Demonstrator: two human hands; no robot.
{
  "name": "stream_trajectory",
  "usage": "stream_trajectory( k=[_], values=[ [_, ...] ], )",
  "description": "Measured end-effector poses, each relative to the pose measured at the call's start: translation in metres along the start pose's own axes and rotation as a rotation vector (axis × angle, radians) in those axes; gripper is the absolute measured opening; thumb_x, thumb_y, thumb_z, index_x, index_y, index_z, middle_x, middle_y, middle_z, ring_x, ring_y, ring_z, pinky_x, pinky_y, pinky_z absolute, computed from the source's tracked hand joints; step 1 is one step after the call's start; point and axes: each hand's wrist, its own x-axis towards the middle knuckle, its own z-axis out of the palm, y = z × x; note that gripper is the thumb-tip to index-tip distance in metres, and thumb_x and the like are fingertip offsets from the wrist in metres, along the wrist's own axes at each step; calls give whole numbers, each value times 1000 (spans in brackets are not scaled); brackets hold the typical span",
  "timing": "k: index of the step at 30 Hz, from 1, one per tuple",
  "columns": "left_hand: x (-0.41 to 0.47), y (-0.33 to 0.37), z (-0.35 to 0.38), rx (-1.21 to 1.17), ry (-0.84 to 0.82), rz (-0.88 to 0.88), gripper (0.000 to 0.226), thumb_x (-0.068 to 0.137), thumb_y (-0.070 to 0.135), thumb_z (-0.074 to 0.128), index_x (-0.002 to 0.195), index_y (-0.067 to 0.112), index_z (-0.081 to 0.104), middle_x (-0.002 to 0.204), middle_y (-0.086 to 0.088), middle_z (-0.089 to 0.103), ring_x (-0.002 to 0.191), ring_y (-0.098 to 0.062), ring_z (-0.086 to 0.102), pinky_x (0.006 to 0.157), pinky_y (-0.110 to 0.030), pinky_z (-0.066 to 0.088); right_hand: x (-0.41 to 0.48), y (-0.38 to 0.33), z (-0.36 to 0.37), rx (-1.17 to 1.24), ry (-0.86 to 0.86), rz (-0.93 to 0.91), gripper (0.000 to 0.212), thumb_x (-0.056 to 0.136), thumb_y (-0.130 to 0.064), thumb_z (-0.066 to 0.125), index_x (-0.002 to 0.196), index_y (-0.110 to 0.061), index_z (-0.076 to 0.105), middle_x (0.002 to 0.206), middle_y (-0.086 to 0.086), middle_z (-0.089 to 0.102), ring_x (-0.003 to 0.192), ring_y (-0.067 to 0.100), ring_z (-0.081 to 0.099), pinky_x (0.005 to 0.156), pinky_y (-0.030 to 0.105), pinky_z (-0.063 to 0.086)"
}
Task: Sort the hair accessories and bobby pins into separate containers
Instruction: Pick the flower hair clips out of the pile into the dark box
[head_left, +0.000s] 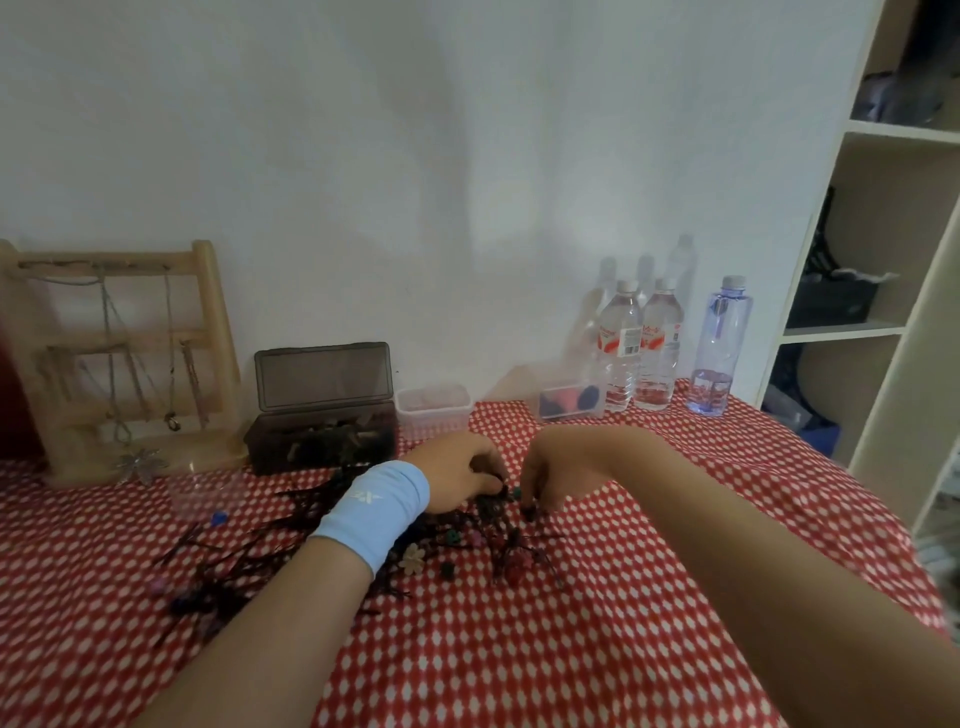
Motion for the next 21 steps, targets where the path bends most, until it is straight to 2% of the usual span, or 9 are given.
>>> stream_trajectory(
  k=[3,7,10,13,15,16,18,21],
  values=[
    [-3,-7,-11,-2,22,-27,16,92,28,65,108,28,69,120,6,65,109,-15,59,103,-37,45,0,-10,-10,110,85,-46,28,94,-11,66,118,-21,75,112,-6,74,97,8,69,93,25,53],
    [-6,-25,-34,-10,157,-64,19,90,25,68,109,23,71,108,6,65,104,-15,60,95,-27,44,17,-28,-22,234,218,-99,28,90,-17,65,112,-31,77,100,-17,71,97,7,66,86,23,48],
    [-8,-47,-53,-27,243,-119,20,87,25,71,106,20,72,108,4,68,103,-15,61,94,-28,46,38,-43,-27,308,263,-160,32,91,-11,66,120,-24,72,97,-17,67,91,4,66,73,14,46],
    [-11,-71,-73,-17,304,-180,19,87,27,71,104,19,73,105,4,68,96,-12,60,89,-26,45,62,-61,-33,365,331,-210,31,93,-4,63,119,-18,71,100,-8,69,82,5,69,65,6,46],
    [-12,-89,-84,-17,341,-214,9,87,25,71,96,22,71,99,5,66,94,-13,60,87,-26,45,82,-75,-36,370,383,-242,33,91,-1,63,119,-17,71,104,-3,71,79,6,70,70,11,52],
    [-13,-98,-89,-12,361,-231,5,87,25,72,91,26,69,97,6,66,95,-14,61,88,-27,46,92,-82,-37,369,407,-254,34,90,-1,64,119,-17,70,105,-1,72,78,8,71,76,17,56],
    [-14,-114,-96,-10,421,-261,9,86,22,72,89,29,67,100,5,68,98,-15,63,89,-27,47,113,-95,-39,367,451,-263,38,87,-1,67,122,-17,69,108,2,73,79,10,69,82,26,58],
    [-19,-138,-104,-8,480,-294,11,86,19,72,95,25,69,106,4,69,99,-15,62,91,-29,47,139,-116,-41,349,473,-267,42,89,-8,69,129,-19,65,117,2,70,92,12,64,80,17,50]
  ],
)
